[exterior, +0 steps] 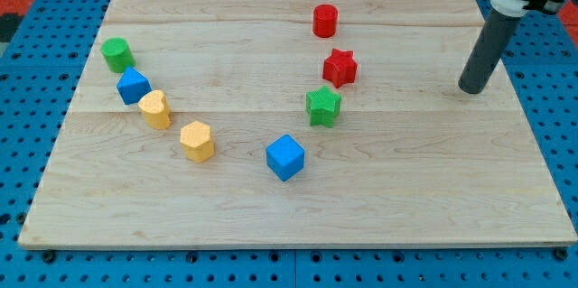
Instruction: Form a semicircle out of red blocks and the green blocks
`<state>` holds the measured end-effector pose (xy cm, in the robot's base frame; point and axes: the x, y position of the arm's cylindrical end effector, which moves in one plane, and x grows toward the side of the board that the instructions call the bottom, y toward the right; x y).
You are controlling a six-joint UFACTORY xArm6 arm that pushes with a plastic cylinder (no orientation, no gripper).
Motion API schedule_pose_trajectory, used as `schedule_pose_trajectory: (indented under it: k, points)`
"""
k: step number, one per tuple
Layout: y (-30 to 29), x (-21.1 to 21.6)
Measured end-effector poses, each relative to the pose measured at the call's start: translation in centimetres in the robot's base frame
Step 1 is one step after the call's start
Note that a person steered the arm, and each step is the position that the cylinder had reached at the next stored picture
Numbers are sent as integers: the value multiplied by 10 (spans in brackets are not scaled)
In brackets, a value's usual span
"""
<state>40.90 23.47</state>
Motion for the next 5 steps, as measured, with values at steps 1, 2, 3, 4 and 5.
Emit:
schedule_pose_trajectory:
  k: [1,2,3,4,5]
  points:
    - [0,0]
    - [-24,12]
    - [-123,44]
    - [-165,23]
    - [-181,-13]
